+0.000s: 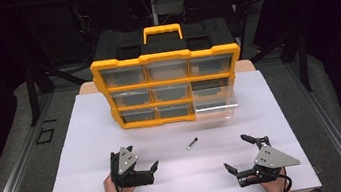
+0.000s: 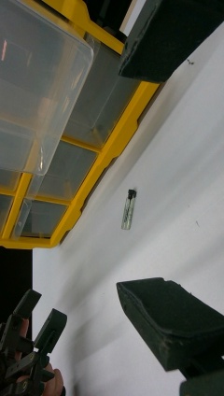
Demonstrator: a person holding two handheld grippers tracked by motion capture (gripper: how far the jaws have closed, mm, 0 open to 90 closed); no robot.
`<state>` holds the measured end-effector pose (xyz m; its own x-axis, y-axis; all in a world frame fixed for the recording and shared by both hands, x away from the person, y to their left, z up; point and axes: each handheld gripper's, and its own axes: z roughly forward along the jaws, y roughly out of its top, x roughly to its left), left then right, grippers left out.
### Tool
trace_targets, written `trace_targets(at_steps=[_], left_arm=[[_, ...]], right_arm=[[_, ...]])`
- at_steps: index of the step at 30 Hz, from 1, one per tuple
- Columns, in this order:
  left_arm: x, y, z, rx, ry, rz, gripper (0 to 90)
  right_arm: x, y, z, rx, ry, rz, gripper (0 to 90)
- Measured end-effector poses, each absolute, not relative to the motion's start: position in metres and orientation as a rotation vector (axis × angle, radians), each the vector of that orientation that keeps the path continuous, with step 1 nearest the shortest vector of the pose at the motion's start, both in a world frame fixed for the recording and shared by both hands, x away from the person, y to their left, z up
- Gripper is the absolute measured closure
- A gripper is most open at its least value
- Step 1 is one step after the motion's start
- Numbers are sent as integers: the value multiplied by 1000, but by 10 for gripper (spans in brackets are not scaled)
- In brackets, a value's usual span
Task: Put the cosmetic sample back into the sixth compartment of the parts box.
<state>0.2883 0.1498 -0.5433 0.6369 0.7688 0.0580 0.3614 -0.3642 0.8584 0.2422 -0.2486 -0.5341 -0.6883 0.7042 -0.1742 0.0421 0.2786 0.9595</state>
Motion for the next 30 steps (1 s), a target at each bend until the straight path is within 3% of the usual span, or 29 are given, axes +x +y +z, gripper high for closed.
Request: trace_targets(at_steps=[30], left_arm=[[314, 100, -537, 2060, 808, 517, 0]], right_arm=[[244, -249, -535, 681, 1976, 1442, 0]])
